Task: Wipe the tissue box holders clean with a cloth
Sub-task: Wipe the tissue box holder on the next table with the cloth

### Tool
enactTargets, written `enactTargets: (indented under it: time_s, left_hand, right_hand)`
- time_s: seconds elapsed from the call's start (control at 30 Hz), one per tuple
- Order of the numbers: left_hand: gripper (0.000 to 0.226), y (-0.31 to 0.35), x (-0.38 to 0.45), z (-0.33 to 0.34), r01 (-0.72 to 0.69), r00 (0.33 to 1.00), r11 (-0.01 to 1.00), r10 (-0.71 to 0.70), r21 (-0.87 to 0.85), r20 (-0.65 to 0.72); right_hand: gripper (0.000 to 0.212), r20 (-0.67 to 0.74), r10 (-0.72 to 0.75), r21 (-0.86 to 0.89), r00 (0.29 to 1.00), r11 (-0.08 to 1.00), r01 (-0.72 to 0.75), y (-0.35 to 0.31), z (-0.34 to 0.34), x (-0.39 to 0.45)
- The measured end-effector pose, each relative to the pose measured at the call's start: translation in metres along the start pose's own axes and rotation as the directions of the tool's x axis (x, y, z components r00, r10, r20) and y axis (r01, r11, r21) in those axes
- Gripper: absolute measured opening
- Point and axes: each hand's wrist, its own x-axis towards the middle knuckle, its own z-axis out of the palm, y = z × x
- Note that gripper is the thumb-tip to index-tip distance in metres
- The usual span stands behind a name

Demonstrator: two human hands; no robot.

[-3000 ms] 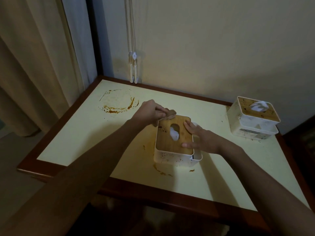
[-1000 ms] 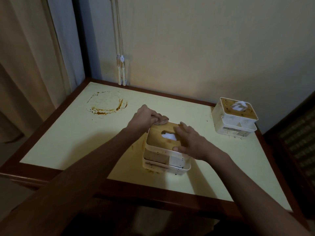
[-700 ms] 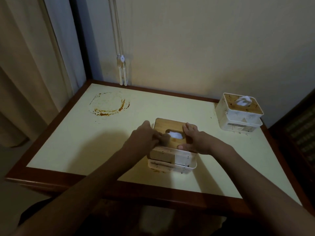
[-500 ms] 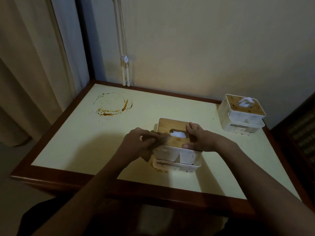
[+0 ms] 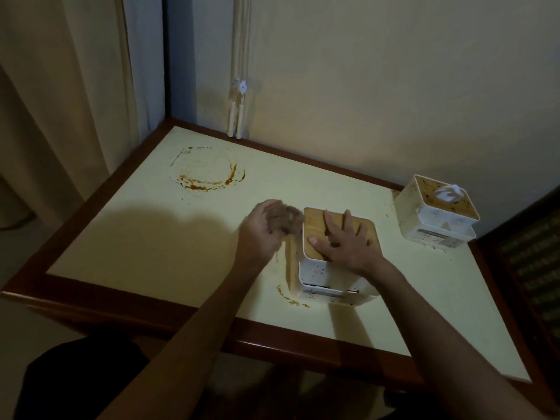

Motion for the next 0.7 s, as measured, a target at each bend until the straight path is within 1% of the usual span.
enactTargets:
  time_s: [0.07, 0.1, 0.13, 0.2, 0.23, 0.33, 0.4, 0.5, 0.6, 0.63, 0.7]
  left_hand:
    - [0.054, 0.003, 0.004, 0.004, 0.13, 0.986, 0.964, -0.1, -0.231, 0.136]
    - [0.051, 0.003, 0.006, 0.007, 0.208, 0.966, 0.936, -0.151, -0.284, 0.209]
    - [0.046, 0.002, 0.008, 0.01, 0.258, 0.948, 0.919, -0.18, -0.299, 0.264]
    - [0.038, 0.001, 0.008, 0.016, 0.292, 0.932, 0.902, -0.194, -0.317, 0.307]
    - [0.037, 0.001, 0.007, 0.019, 0.292, 0.934, 0.898, -0.195, -0.328, 0.298]
    - [0.029, -0.001, 0.005, 0.033, 0.255, 0.964, 0.912, -0.212, -0.321, 0.164]
    - [0.026, -0.001, 0.008, 0.039, 0.219, 0.975, 0.915, -0.192, -0.337, 0.112]
    - [0.032, -0.005, 0.017, 0.04, 0.138, 0.99, 0.929, -0.116, -0.344, 0.084]
    - [0.043, 0.0, 0.021, 0.037, 0.131, 0.99, 0.922, -0.102, -0.364, 0.098]
    - [0.043, 0.001, 0.021, 0.037, 0.125, 0.991, 0.923, -0.097, -0.363, 0.094]
    - [0.039, -0.001, 0.017, 0.041, 0.102, 0.994, 0.947, -0.087, -0.304, 0.063]
  right_hand:
    - [0.076, -0.012, -0.027, -0.007, 1.0, 1.0, 0.027, 0.005, 0.0, 0.002]
    - [0.075, -0.005, -0.035, -0.007, 0.999, 0.999, 0.035, 0.008, -0.003, 0.002]
    - [0.074, 0.006, -0.04, -0.006, 0.999, 0.999, 0.04, 0.012, -0.005, 0.003]
    - [0.074, 0.024, -0.043, -0.015, 0.999, 0.999, 0.044, 0.021, -0.011, 0.004]
    - [0.073, 0.031, -0.049, -0.023, 0.998, 0.998, 0.05, 0.023, -0.013, 0.004]
    - [0.073, 0.047, -0.057, -0.032, 0.997, 0.998, 0.059, 0.026, -0.016, 0.005]
    - [0.073, 0.051, -0.056, -0.041, 0.997, 0.997, 0.058, 0.026, -0.017, 0.005]
    - [0.073, 0.062, -0.055, -0.025, 0.997, 0.998, 0.056, 0.025, -0.018, 0.003]
    - [0.074, 0.072, -0.06, -0.009, 0.996, 0.998, 0.061, 0.025, -0.018, 0.004]
    - [0.074, 0.075, -0.061, -0.006, 0.995, 0.998, 0.061, 0.025, -0.018, 0.004]
    - [0.074, 0.079, -0.064, -0.003, 0.995, 0.998, 0.065, 0.025, -0.018, 0.004]
